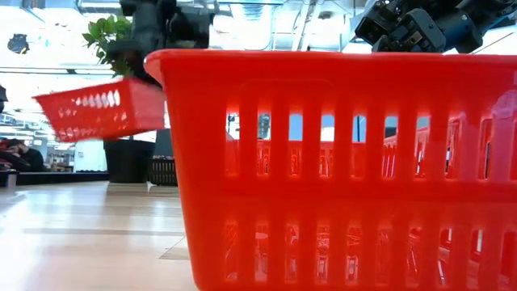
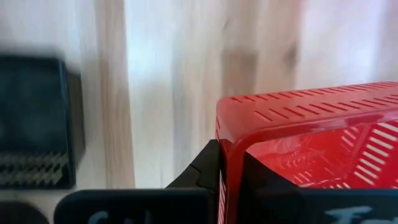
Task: Stack baskets by color
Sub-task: Stack the top left red bin on top of the top right red bin
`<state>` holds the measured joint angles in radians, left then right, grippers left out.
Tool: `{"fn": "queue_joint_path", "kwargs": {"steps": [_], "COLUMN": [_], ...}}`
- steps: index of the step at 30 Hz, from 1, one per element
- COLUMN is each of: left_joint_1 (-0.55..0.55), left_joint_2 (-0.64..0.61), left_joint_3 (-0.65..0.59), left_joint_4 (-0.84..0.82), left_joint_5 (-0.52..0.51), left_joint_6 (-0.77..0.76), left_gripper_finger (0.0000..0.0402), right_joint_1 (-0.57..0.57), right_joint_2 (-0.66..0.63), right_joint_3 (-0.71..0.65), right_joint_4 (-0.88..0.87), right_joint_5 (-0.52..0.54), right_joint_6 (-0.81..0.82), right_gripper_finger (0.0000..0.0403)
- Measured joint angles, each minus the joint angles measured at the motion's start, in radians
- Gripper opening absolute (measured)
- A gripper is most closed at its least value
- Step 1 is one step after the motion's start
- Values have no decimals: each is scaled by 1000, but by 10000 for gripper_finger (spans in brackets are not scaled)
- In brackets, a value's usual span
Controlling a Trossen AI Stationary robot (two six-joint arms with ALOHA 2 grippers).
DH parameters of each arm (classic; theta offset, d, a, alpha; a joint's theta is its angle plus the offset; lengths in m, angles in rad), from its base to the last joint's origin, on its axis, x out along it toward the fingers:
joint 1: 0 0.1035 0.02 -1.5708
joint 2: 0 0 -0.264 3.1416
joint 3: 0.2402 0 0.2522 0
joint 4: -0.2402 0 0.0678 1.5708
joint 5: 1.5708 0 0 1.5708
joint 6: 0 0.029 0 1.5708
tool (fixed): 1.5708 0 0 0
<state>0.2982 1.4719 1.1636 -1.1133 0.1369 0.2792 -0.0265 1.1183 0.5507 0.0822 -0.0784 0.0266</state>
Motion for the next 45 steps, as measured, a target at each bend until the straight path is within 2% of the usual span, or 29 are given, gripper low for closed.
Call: {"fn": "queue_joint_path", "kwargs": {"steps": [6, 12, 17, 25, 35, 38, 42, 45], "left_joint_1": [-94, -165, -176, -176, -193, -211, -229, -241], "left_joint_2": [0, 0, 0, 2, 3, 14, 83, 182], "left_joint_3": [103, 148, 176, 248, 258, 262, 330, 445], "left_joint_4": [63, 147, 227, 300, 509, 564, 555, 449], "left_joint_5": [4, -68, -72, -69, -4, 0, -2, -36], "left_joint_6": [48, 197, 385, 542, 845, 899, 965, 1013], "left_gripper_finger": [0, 0, 0, 0, 0, 0, 0, 0], "right_joint_1": [0, 0, 0, 0, 0, -2, -18, -32], "right_joint_2": [0, 0, 0, -1, -91, -141, -225, -284], "right_joint_3": [0, 0, 0, 0, 144, 155, 156, 156], "right_joint_4": [0, 1, 1, -1, -370, -442, -504, -516], "right_joint_5": [0, 0, 0, 0, 1, 41, 148, 182], "right_joint_6": [0, 0, 8, 48, 55, 51, 52, 53], "right_gripper_finger": [191, 191, 191, 191, 191, 191, 191, 191]}}
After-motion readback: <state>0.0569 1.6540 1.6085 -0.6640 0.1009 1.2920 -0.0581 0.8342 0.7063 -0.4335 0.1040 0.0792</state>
